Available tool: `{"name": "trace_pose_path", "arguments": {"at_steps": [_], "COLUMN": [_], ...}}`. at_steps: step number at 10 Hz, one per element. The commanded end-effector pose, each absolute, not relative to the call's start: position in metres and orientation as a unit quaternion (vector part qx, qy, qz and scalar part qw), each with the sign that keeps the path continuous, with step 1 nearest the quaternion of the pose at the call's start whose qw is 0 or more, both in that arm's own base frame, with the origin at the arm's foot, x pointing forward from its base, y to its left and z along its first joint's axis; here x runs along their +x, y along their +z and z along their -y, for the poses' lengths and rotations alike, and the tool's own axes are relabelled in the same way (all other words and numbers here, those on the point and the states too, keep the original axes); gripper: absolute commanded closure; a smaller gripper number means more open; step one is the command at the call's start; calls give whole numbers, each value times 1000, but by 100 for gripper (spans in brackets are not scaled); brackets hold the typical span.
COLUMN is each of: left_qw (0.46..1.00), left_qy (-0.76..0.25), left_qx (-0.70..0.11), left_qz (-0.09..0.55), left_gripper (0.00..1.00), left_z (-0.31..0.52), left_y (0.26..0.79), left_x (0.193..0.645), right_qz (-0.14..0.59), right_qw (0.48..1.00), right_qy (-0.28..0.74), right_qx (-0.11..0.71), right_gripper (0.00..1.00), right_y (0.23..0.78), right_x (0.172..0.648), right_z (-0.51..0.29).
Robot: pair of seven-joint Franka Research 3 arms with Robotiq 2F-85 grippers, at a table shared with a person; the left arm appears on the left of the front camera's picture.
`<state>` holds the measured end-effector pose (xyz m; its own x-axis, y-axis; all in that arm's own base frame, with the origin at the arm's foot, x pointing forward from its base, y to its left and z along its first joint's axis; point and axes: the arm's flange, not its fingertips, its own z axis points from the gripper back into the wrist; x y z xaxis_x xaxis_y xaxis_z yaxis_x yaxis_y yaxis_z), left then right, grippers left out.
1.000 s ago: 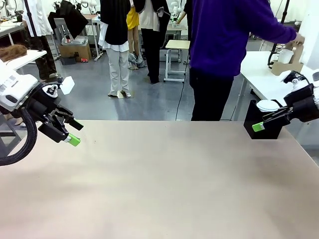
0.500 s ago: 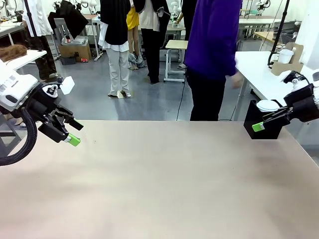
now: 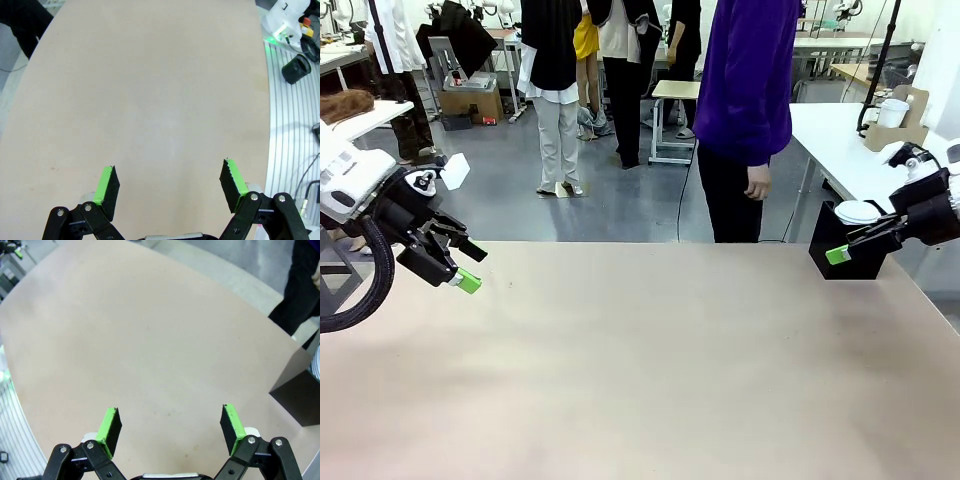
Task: Pour a drink into a cup and package it in a carrier.
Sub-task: Insert the held 600 ml Paper Cup into the Cup Carrier.
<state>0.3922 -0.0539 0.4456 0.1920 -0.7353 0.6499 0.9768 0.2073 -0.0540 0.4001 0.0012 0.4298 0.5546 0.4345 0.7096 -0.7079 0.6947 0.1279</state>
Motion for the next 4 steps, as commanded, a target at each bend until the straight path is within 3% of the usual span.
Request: {"name": "trace_pose_path", "arguments": {"at_steps": [1,4], "left_qw": [730,730], "left_qy": [-582,-582], "left_qx": [-246,-246], "left_qz": [260,260], "left_gripper": [0,0], "left_z": [54,54], "left_y": [446,446], "left_x": [392,392], "right_qz": [330,330], "right_qw": [858,858], "right_qy": [335,335], "right_qx": [206,206], "right_gripper": [0,0], "right_y": [428,428], "right_x": [398,398], "right_z": [0,0]}}
